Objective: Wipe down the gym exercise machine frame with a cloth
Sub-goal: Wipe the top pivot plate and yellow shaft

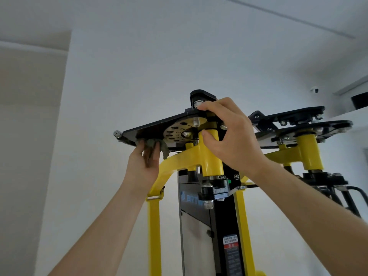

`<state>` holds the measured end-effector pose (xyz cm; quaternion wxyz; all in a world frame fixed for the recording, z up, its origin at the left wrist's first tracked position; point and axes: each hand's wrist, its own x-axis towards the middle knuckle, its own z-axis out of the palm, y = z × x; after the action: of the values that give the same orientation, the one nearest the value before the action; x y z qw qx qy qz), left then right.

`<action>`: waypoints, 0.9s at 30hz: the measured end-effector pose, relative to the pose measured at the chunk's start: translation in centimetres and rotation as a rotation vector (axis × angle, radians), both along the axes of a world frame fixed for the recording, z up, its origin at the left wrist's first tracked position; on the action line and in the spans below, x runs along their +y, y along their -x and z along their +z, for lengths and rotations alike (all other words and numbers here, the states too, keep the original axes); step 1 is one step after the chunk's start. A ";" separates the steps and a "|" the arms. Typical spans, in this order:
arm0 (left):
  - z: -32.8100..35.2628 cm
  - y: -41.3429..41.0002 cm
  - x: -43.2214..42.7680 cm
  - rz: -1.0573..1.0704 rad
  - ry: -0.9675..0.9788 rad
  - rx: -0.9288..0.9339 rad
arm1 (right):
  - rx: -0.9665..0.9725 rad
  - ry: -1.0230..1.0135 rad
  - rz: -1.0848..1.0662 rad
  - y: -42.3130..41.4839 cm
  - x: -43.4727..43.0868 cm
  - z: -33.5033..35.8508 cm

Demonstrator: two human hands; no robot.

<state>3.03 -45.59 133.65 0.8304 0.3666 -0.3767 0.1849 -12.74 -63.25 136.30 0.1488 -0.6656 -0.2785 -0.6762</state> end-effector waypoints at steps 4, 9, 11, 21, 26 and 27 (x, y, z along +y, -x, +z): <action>0.8 3.0 2.4 -0.302 0.282 0.111 | -0.015 -0.038 0.042 -0.2 0.4 0.0; 1.5 5.7 5.2 -0.061 0.141 0.068 | -0.018 -0.056 0.077 -0.1 0.5 0.0; 2.1 6.6 6.7 0.126 0.064 0.005 | -0.016 -0.053 0.088 -0.1 0.6 0.0; 11.6 8.9 10.2 0.690 -1.056 -0.250 | 0.012 0.006 0.104 0.2 0.0 0.6; 12.1 11.2 8.6 0.696 -1.278 -0.292 | 0.061 0.072 0.091 0.4 -1.0 1.5; 12.0 11.7 8.4 0.689 -1.268 -0.294 | 0.073 0.083 0.093 0.5 -1.2 1.6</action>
<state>-8.63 -37.23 145.65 0.2946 0.8454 -0.3821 0.2292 -13.23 -64.42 137.91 0.1624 -0.6818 -0.3313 -0.6317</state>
